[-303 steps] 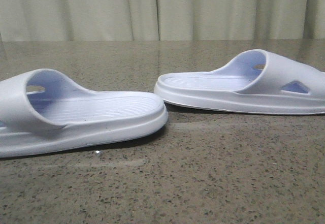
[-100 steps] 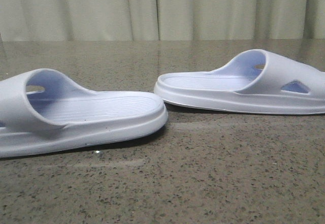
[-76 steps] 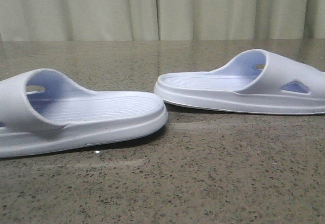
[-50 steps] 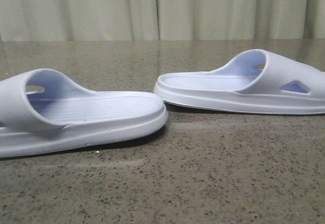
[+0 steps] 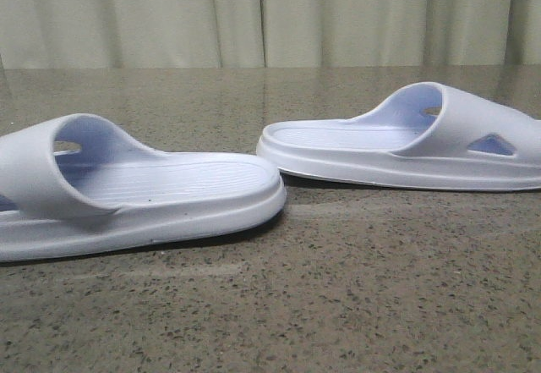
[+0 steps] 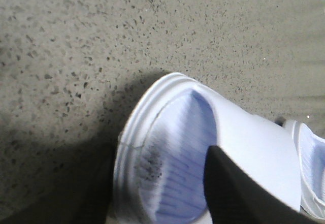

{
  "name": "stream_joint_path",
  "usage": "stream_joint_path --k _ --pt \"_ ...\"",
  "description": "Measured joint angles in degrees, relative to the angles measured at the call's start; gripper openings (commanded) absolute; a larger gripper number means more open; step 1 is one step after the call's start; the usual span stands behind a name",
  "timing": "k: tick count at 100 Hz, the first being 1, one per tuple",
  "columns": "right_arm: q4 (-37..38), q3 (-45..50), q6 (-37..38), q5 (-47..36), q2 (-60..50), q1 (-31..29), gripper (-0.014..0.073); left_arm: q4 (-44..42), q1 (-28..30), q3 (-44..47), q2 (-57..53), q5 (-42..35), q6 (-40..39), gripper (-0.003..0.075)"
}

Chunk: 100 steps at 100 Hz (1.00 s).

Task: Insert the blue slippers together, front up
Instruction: 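Lower the left gripper and grasp the slipper's sole edge nearest it, then lift the grasped slipper with the left gripper off the table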

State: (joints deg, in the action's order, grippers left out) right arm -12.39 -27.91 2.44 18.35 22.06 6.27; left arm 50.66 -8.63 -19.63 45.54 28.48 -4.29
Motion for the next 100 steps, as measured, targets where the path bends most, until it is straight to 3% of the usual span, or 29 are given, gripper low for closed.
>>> stream_joint_path --k 17,33,76,100 --pt "0.0 0.0 0.0 0.1 0.0 0.0 0.0397 0.3 0.0 0.0 0.0 0.4 0.0 0.0087" --pt "0.0 0.0 0.0 0.4 0.0 0.0 0.0397 0.5 0.1 0.0 0.0 0.4 0.0 0.0016" --pt "0.0 0.0 0.0 0.5 0.0 0.0 0.0397 4.0 0.1 0.0 -0.8 0.5 0.9 0.0016" --pt "0.0 0.0 0.0 0.5 0.0 0.0 0.0397 8.1 0.1 0.0 -4.7 4.9 2.5 0.0016"
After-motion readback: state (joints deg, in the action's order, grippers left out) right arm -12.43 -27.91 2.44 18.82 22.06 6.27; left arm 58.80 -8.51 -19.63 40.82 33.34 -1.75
